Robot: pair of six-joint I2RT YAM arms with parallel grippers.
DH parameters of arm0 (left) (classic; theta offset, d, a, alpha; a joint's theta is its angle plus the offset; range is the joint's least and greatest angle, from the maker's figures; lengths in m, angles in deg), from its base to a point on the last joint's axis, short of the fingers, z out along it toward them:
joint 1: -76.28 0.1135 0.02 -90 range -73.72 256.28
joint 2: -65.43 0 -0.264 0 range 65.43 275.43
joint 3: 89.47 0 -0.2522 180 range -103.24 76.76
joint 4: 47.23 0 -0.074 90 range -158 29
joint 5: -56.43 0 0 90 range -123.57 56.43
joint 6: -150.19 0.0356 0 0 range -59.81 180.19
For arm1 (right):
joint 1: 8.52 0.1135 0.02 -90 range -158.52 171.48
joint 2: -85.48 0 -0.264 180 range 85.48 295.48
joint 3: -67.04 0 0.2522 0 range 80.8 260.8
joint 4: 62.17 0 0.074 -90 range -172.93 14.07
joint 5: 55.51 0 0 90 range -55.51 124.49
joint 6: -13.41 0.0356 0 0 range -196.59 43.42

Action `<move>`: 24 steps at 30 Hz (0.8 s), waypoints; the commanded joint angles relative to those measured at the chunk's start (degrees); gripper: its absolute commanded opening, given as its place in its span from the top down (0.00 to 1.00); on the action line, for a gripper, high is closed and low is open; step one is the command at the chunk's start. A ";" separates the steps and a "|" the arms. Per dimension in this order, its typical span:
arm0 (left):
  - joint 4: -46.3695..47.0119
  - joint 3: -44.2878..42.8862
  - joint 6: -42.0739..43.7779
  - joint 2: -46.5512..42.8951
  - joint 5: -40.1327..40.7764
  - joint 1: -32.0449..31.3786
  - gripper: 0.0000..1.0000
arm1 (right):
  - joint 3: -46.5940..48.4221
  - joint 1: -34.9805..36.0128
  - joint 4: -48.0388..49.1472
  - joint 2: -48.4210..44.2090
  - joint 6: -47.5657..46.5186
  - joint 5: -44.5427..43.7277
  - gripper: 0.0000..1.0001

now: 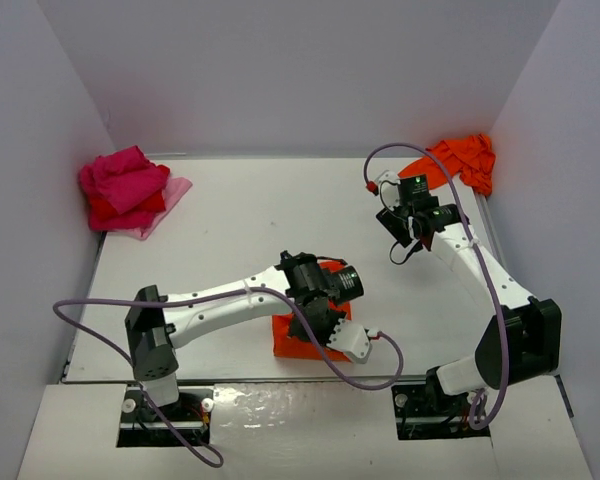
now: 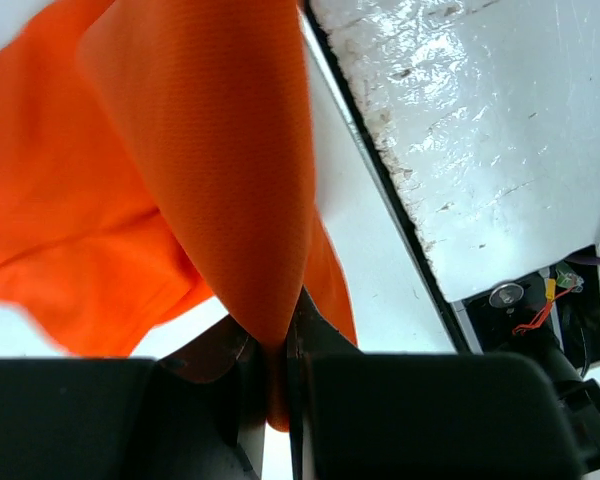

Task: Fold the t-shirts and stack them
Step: Fold the tshirt

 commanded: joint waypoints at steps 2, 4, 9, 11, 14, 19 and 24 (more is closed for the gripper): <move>-8.43 -2.64 1.79 -1.01 3.71 7.43 1.00 | 1.07 0.02 0.90 -2.76 1.18 0.73 0.39; -7.70 -4.07 3.41 1.85 3.68 10.83 1.00 | 1.09 0.09 0.71 -2.83 1.18 0.81 0.39; -6.13 -9.67 7.83 10.32 3.42 16.68 1.00 | 0.72 0.00 0.63 -2.89 1.18 0.89 0.39; -5.87 -14.66 8.56 15.78 3.30 18.71 1.00 | 0.35 0.00 0.63 -2.71 1.18 1.02 0.39; -6.60 -20.58 9.93 20.68 2.92 19.76 1.00 | -0.26 0.00 0.70 -2.26 1.18 1.08 0.39; -4.98 -24.90 10.60 23.37 1.62 19.55 1.00 | -1.50 -0.40 1.11 -0.61 0.97 1.22 0.46; 0.30 -24.11 10.22 24.21 2.27 19.38 0.97 | 0.41 -0.79 0.00 7.43 2.55 3.86 0.45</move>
